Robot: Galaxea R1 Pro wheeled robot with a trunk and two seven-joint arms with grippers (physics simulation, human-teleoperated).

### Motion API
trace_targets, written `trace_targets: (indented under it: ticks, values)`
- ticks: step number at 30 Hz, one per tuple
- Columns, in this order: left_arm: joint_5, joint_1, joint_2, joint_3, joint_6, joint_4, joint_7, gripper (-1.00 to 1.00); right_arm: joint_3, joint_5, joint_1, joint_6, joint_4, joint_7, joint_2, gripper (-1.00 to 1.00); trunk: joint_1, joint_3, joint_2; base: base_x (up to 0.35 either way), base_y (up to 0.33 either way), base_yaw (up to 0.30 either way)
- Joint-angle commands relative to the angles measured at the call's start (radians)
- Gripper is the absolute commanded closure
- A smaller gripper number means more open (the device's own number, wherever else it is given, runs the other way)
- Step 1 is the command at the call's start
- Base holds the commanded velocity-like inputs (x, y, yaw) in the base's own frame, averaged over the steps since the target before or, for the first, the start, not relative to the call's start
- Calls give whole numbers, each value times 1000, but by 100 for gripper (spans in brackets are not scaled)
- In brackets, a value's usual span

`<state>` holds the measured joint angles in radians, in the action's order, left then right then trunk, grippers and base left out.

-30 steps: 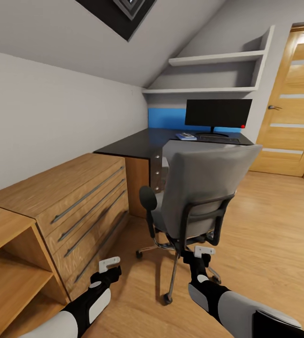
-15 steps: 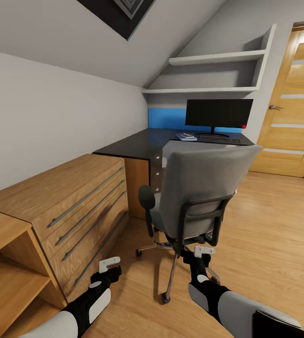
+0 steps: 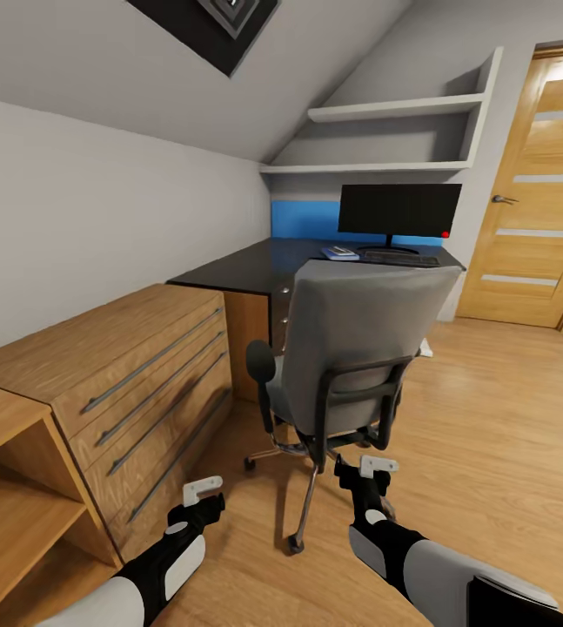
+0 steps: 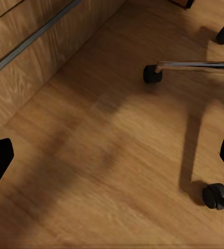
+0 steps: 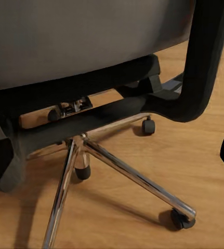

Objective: In the bedroom, organize the workspace by keeping the computer under the desk, ensuring the monitor is on the desk, placing the keyboard on the desk next to the monitor, placing the mouse on the desk next to the keyboard, moving the folder from the swivel chair onto the desk next to the mouse, stacking the notebook on top of the folder with the pen on top of the notebook, and positioning the swivel chair next to the desk.

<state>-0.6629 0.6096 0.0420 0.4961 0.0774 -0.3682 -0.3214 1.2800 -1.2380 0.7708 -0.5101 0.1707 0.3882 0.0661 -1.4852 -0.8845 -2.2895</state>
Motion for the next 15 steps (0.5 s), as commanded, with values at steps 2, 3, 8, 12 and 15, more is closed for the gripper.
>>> trace_targets:
  ticks: [2,3,8,12,15]
  values:
    - [-10,1,-1,9,5,0,-6,-100,8,-6,1,-2,1,6,0,-100,0,-1,0,-24,-37,0]
    - [-10,1,-1,9,5,0,-6,-100,8,-6,1,-2,1,6,0,-100,0,-1,0,-17,-26,0]
    - [-11,1,-1,9,6,0,-6,-100,8,-6,1,-2,1,6,0,-100,0,-1,0,-9,-48,0]
    - [-11,1,-1,9,6,0,-8,-100,8,-6,1,-2,1,6,0,-100,0,-1,0,-2,-239,0]
    - [-11,1,-1,8,7,1,-8,-100,8,-6,1,-2,1,6,0,-100,0,-1,0,-1,-176,0]
